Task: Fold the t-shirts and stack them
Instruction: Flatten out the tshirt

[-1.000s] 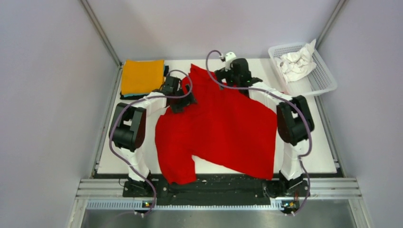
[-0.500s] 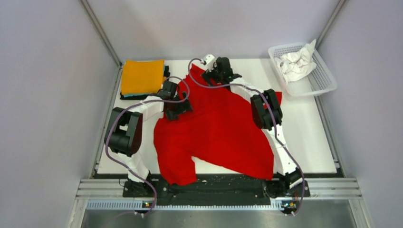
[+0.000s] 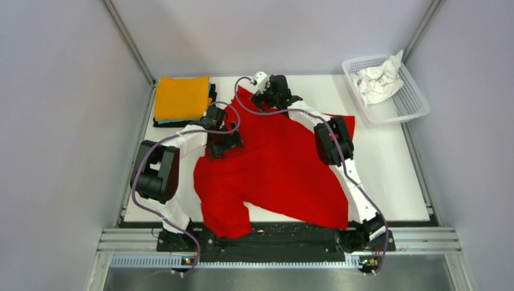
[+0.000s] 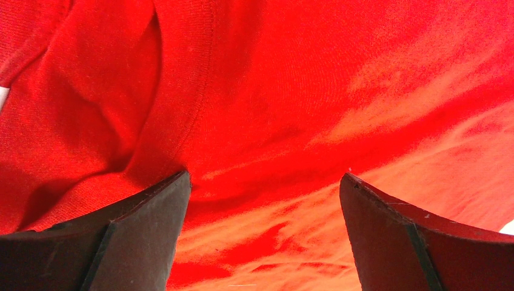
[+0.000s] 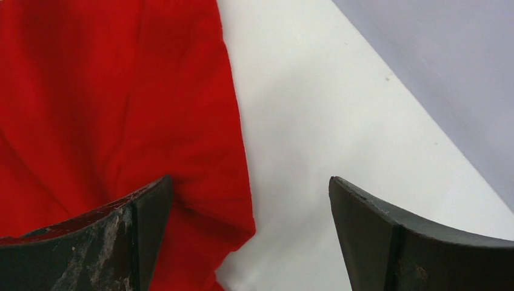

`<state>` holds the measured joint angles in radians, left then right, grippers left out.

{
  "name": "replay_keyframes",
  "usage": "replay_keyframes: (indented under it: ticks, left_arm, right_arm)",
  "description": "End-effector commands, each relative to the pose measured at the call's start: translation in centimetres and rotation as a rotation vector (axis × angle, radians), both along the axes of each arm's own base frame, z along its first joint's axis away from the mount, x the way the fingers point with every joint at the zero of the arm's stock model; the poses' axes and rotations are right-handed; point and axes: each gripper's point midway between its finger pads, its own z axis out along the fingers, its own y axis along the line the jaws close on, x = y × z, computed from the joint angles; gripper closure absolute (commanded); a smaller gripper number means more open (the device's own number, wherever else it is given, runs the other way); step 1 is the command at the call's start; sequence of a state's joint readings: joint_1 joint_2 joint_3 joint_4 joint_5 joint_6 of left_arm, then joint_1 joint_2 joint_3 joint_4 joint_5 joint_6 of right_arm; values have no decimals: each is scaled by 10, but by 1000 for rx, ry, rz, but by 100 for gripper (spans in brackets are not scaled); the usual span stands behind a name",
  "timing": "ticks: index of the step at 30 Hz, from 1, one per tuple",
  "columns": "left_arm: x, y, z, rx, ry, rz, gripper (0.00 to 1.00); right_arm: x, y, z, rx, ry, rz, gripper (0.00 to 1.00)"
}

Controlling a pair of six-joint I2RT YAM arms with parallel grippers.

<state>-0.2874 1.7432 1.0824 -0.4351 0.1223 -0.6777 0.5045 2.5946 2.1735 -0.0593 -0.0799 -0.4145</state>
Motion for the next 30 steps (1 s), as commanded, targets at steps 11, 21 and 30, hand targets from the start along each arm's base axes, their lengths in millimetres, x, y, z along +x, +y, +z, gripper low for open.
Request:
replay_keyframes:
  ticks: [11,21,30]
  left_arm:
    - [-29,20,-13,67,108,4,1]
    - [-40,30,-11,83,115,-2,1]
    - [-46,35,-14,89,125,-12,1]
  right_arm:
    - [2,36,34,76,-101,-26,1]
    - [21,16,8,-117,-147,-61,1]
    - [80,-68,54,159,-199,-436,1]
